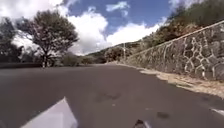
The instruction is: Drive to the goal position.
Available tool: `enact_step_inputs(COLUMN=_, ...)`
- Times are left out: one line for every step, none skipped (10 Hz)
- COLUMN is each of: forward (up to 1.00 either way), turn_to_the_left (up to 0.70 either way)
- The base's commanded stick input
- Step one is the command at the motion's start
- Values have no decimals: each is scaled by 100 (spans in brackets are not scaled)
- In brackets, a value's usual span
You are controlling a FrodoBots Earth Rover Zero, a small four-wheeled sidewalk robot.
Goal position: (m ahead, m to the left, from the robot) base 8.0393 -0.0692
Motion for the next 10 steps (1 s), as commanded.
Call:
enact_step_inputs(forward=45, turn_to_the_left=0)
enact_step_inputs(forward=45, turn_to_the_left=0)
enact_step_inputs(forward=45, turn_to_the_left=0)
enact_step_inputs(forward=45, turn_to_the_left=0)
enact_step_inputs(forward=45, turn_to_the_left=0)
enact_step_inputs(forward=45, turn_to_the_left=0)
enact_step_inputs(forward=45, turn_to_the_left=0)
enact_step_inputs(forward=45, turn_to_the_left=0)
enact_step_inputs(forward=45, turn_to_the_left=0)
enact_step_inputs(forward=45, turn_to_the_left=0)
